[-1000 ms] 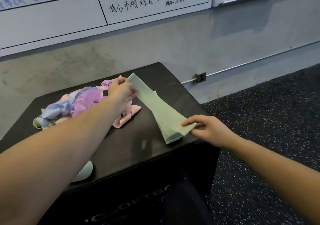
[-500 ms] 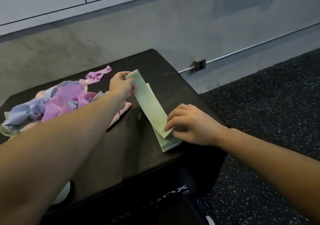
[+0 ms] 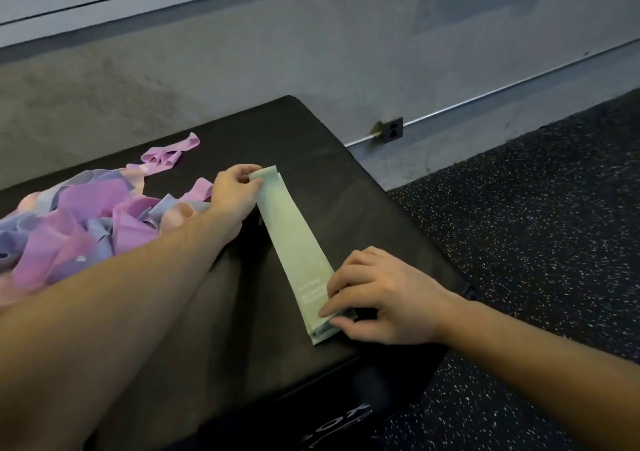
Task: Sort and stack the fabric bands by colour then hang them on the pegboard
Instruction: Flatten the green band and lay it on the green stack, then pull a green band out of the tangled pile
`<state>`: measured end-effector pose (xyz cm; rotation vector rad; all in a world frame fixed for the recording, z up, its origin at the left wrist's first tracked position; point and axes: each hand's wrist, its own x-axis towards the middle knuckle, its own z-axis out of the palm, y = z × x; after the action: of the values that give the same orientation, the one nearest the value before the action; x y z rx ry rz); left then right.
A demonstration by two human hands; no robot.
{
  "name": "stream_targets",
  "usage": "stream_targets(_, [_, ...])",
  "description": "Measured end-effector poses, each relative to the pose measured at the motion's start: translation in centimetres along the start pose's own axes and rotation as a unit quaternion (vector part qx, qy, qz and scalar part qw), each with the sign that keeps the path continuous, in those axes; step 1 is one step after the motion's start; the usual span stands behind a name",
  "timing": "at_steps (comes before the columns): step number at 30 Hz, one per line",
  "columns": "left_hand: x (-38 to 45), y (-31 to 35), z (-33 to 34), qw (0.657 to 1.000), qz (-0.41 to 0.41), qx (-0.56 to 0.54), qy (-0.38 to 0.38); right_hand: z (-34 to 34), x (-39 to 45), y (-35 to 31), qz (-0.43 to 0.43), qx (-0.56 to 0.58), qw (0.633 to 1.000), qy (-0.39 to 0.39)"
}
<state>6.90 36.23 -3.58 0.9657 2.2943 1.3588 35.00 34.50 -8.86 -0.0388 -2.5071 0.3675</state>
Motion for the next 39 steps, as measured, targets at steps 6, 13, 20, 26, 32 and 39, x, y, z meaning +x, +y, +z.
stream_targets(6, [1.3, -1.3, 0.8, 0.999, 0.012, 0.029, -0.01, -0.1, 0.0, -0.1, -0.008, -0.007, 1.0, -0.003])
stream_targets(13, [2.1, -1.4, 1.1, 0.996, 0.003, 0.083, -0.033, 0.0, 0.0, -0.3, 0.007, -0.018, 1.0, 0.005])
stream_targets(20, [0.0, 0.2, -0.8, 0.992, 0.027, 0.111, -0.061, -0.3, 0.0, -0.4, 0.084, 0.01, 0.996, 0.007])
stream_targets(26, [-6.1, 0.6, -4.6, 0.977, 0.116, 0.149, -0.093, -0.9, 0.4, -0.9, 0.166, 0.046, 0.984, 0.037])
stream_targets(32, [-12.7, -0.3, -11.6, 0.978, 0.166, 0.099, -0.083, -1.8, 2.5, -3.6, 0.193, 0.027, 0.98, 0.034])
stream_targets(39, [-20.6, -3.9, -21.2, 0.984, 0.155, 0.078, -0.048, -1.9, 7.9, -10.9, 0.183, 0.077, 0.98, -0.017])
